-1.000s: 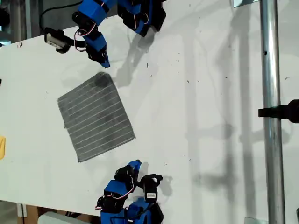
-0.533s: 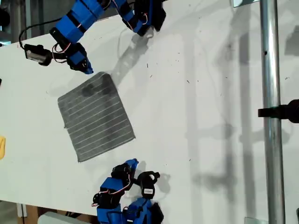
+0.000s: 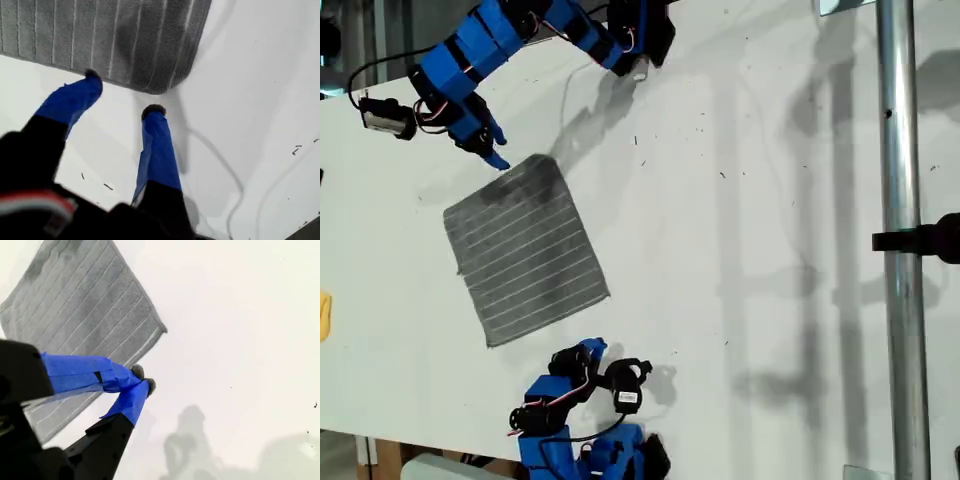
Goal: Grasp corners of a towel and fold twice.
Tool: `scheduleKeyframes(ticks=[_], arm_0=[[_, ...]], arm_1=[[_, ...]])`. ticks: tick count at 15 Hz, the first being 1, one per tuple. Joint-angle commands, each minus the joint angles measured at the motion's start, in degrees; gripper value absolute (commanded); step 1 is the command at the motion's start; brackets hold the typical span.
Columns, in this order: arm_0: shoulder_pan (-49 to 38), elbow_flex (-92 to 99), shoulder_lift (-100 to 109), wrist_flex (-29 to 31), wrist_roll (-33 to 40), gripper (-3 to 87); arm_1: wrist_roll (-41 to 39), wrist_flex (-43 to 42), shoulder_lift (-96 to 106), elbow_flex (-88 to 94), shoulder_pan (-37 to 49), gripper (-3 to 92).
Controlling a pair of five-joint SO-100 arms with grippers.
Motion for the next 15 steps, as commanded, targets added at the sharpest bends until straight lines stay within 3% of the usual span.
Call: scheduleKeyframes(ticks=[1,4,10,15], arm_0=[[-1.23,-5.36,0.18,0.62,0.62,-2.9],[-1.41,-5.71,0.09,0.97,0.62,-2.9],[-1.23,-5.80,-0.79,1.49,-0.09,-2.9],[-1.67,-5.45,-0.79,1.93,-0.18,-2.9]], arm_1=[[-3.25,1.32,-0.09,-5.54,0.79,32.2],[-9.40,2.02,-1.32,-5.27,0.79,37.3],[-16.00,-13.36,-7.29,8.26,3.08,37.0],[-19.69,-20.57,-17.05,8.44,3.52,35.7]])
